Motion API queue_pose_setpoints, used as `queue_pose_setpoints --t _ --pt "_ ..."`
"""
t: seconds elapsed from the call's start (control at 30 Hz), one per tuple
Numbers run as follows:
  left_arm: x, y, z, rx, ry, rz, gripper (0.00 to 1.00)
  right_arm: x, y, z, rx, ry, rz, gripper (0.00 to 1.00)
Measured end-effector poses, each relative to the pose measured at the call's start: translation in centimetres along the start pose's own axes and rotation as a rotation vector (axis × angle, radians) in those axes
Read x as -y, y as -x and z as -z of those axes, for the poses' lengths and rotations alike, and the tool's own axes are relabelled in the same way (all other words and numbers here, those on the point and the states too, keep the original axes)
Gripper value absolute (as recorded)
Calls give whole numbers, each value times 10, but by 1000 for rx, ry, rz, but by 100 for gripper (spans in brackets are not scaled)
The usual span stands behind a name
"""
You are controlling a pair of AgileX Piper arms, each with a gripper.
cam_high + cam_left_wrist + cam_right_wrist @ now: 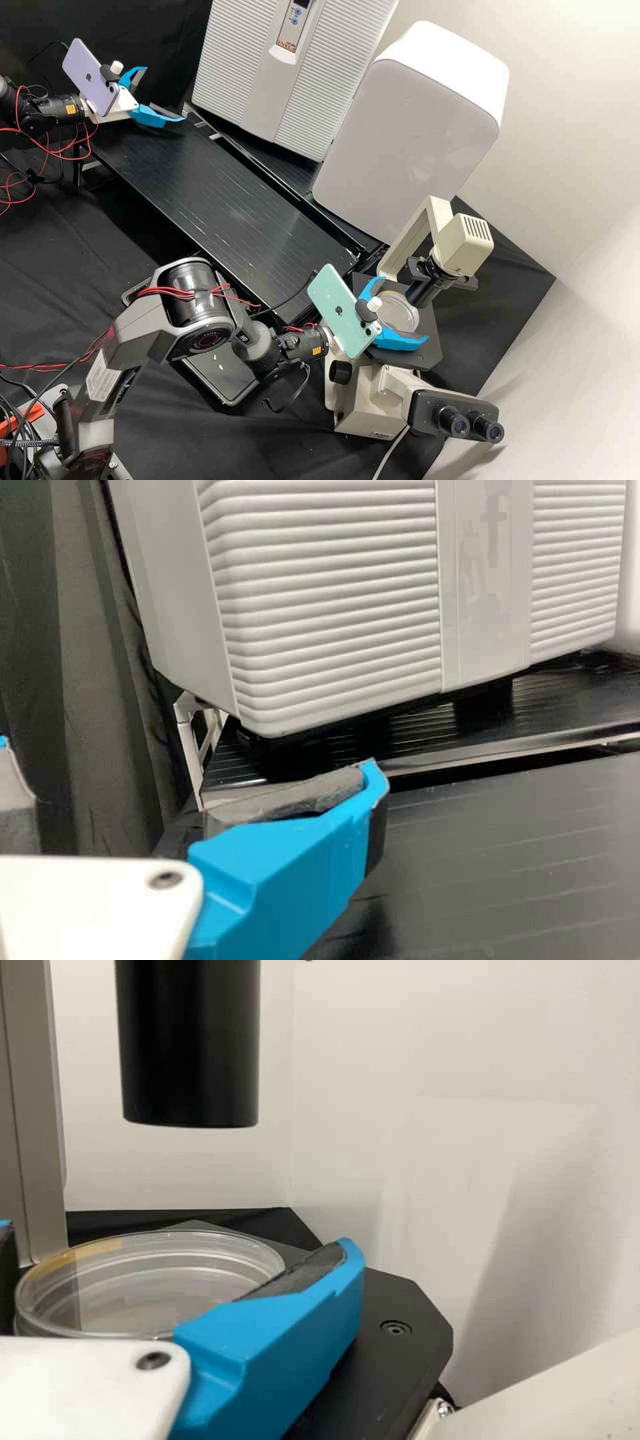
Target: Place the petri dish on the microscope
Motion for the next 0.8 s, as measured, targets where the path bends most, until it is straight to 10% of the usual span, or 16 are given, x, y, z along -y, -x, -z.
queue_pose_setpoints --t 0.57,0.8 --pt "0 0 0 0 0 0 100 -20 43 -9 24 -3 -23 100" --pt "0 0 0 0 0 0 100 -24 70 -5 -6 -57 -10 100"
